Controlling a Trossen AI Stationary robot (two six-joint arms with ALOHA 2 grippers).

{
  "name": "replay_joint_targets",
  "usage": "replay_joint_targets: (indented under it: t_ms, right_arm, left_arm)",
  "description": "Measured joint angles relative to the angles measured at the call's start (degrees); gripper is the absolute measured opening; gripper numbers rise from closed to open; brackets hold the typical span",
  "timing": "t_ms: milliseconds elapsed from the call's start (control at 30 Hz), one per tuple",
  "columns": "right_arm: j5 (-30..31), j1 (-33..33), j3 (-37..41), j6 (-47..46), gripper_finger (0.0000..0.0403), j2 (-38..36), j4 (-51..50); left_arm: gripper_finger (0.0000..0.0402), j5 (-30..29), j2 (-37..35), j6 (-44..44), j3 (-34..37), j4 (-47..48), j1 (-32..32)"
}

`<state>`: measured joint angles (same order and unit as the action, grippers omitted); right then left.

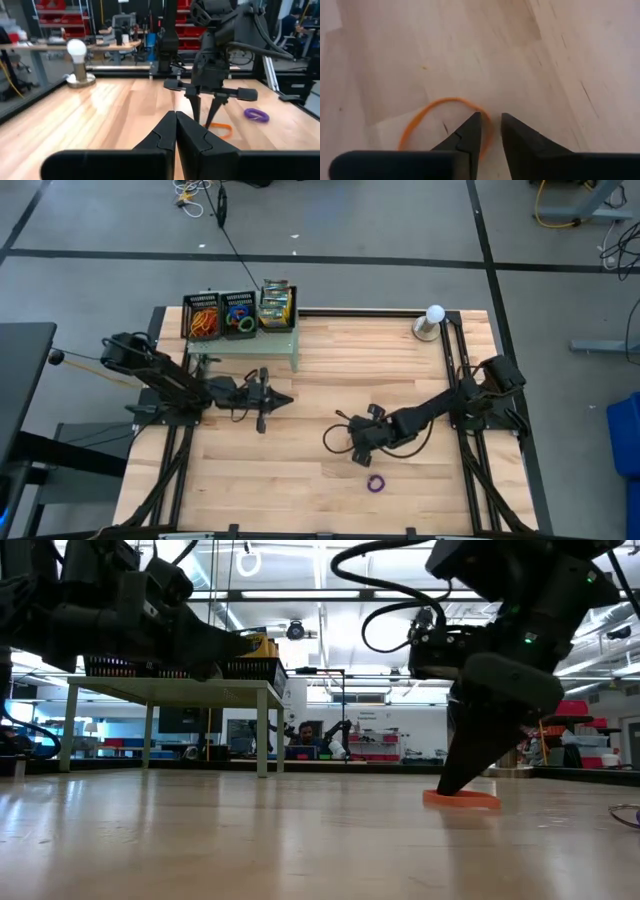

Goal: Pick & Place Office Desk Supplies
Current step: Put the orange rubber band into the left black bin on the shelf

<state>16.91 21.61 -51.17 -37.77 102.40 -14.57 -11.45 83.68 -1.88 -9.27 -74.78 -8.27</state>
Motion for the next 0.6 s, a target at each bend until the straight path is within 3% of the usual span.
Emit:
replay_joint_targets:
  t_ms: [300,433,500,600]
  right_arm:
    - [-1.1,-0.5,0.0,5.5,0.0012,-0.1,1.1]
    - [-0.6,-0.4,0.0,6.8,0.001,-0.1,1.2]
    - [1.3,-0.1,0.0,6.9,0.0011,-0.1,1.4]
    - [9.9,1.0,0.1,7.3,0.0006,-1.4,2.5]
  left_arm:
    - [0.0017,1.4,0.0,4.3,-7.1,12.5,0.0]
    - [0.0019,-4.2,0.4,4.7,-10.9,20.8,-0.1]
    - [0.0024,-5.8,1.1,3.9,-11.2,20.7,-0.1]
    - [0.004,-4.9,2.0,5.3,-11.3,20.2,-0.1]
